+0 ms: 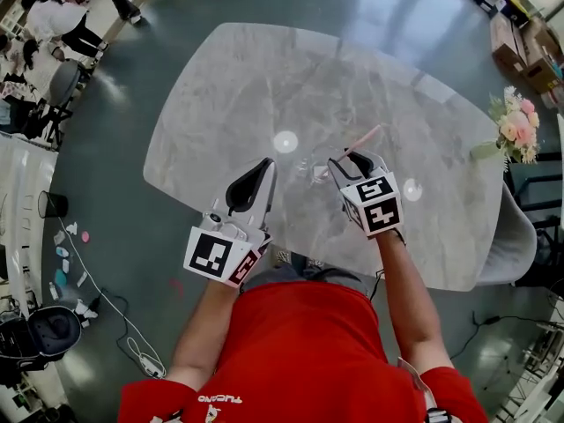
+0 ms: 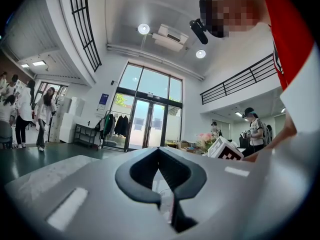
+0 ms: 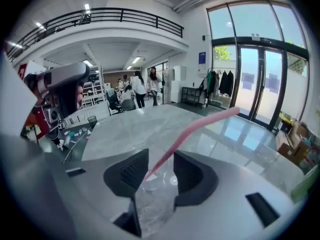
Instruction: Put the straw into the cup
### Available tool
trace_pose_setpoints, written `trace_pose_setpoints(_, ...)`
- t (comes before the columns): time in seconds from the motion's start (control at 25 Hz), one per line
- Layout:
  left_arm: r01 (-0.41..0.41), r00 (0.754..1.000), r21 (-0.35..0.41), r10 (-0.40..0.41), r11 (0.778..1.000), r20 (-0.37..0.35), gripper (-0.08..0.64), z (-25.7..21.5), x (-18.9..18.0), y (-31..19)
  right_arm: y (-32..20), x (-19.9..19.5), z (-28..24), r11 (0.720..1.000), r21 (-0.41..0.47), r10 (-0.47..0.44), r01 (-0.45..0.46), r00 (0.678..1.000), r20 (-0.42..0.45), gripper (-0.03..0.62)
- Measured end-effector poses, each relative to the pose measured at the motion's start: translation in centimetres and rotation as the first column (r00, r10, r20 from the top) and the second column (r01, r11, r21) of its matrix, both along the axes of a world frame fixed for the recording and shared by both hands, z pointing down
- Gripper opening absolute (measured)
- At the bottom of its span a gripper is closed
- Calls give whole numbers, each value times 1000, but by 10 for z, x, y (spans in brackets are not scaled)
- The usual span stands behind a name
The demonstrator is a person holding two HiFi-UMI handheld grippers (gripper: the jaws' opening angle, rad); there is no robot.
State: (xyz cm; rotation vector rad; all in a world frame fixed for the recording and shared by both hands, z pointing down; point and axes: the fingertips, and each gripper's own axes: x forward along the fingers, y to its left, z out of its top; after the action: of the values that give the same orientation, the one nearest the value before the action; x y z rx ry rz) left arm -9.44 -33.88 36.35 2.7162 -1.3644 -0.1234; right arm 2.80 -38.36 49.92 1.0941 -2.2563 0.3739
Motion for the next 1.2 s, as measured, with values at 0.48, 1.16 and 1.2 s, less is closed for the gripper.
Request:
trace_pose_setpoints(0.48, -43, 999, 14, 43, 999, -5, 6, -6, 10, 1, 16, 35, 3, 987, -142, 83, -76, 995, 46, 158)
trace_pose_setpoints(1.16, -117, 993, 104, 116, 988, 23, 6, -60, 34, 18, 77, 3, -182, 943, 327, -113, -63, 864, 491, 12)
trace_pose_setpoints(1.2, -122, 992, 107, 121, 987, 21, 6, -63, 35, 20, 79, 0, -187, 934, 351, -128, -61, 862, 490, 9)
